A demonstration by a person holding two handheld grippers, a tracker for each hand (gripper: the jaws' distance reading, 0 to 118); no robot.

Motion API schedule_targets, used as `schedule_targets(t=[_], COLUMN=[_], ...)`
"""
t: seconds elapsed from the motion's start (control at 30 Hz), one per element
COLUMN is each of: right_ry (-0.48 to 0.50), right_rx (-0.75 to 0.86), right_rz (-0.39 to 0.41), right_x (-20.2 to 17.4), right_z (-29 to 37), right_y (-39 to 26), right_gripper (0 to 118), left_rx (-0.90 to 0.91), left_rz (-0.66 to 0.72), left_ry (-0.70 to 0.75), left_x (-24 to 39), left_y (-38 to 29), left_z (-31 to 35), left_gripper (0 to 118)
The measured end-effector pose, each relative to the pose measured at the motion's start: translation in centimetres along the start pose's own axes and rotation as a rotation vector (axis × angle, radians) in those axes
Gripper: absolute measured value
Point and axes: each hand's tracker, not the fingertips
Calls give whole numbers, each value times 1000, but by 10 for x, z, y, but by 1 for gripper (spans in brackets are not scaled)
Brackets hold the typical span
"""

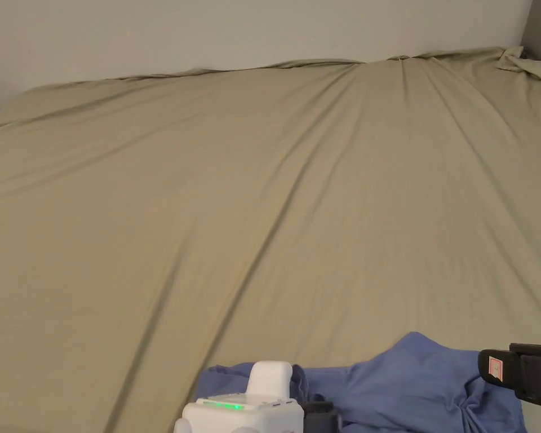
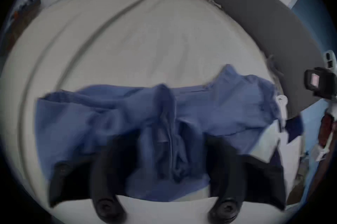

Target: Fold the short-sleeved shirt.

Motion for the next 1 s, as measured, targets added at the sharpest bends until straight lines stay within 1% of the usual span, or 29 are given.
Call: schedule_targets(t=[0.03,0.07,0.13,0.17,0.2,0.23,0.27,0.3,0.33,0.37,0.4,0.43,0.47,0.5,0.57,0.6,0.63,0.67,0.7,0.77,0.83,0.87,0.9,0.93,0.97,1.0], right_ry=[-8,-14,-10,-3,4,8,11,12,16,20,21,17,11,3,-36,-67,-96,-111,-120,-118,-112,-109,-105,-98,-88,-78], right_rx=[-4,-4,-4,-1,4,8,13,19,25,29,33,37,40,41,40,41,39,38,38,35,32,32,34,38,42,49], right_rz=[7,10,4,-5,-17,-30,-41,-50,-60,-65,-67,-67,-64,-60,-52,-45,-32,-17,-3,14,23,27,30,30,30,29], right_x=[0,2,8,10,12,14,15,15,15,15,14,13,12,11,8,6,3,0,-3,-1,-4,1,4,3,3,3], right_z=[0,0,0,0,0,0,-1,-1,0,1,1,3,3,4,6,7,9,10,12,11,12,11,10,10,11,12], right_y=[-1,-2,-3,-4,-4,-4,-4,-4,-4,-3,-3,-2,-2,-2,0,0,0,0,-1,-3,-3,-3,-3,-2,-2,-1], right_gripper=[3,3,3,3,3,3,3,3,3,3,3,3,3,3,3,3,3,3,3,3,3,3,3,3,3,3], left_rx=[25,-17,11,19,34,68,93,100,96,82,61,34,9,-34,-95,-43,-6,4,2,-5,-27,-28,-40,-49,-67,-87], left_rz=[24,87,129,132,123,120,83,52,33,27,27,-4,-36,-79,-173,-228,-273,-292,-273,-224,-236,-235,-210,-171,-110,-47], left_ry=[-45,-52,-106,-128,-75,38,145,219,298,329,297,248,246,276,283,366,417,371,301,251,198,187,148,76,-52,-151], left_x=[3,1,-3,-8,-12,-21,-27,-32,-37,-39,-40,-37,-31,-12,12,28,32,42,47,59,71,76,81,82,82,79], left_y=[8,12,25,28,30,28,28,27,26,25,23,22,18,16,6,2,-2,-3,-2,-2,-4,-5,-4,0,5,11], left_z=[14,25,62,74,85,89,92,90,83,74,66,53,36,22,-6,-10,-19,-20,-18,-19,-26,-28,-30,-26,-21,-12], left_gripper=[111,117,117,114,105,83,33,11,11,11,11,11,11,11,10,10,10,10,10,10,10,10,10,9,9,9])
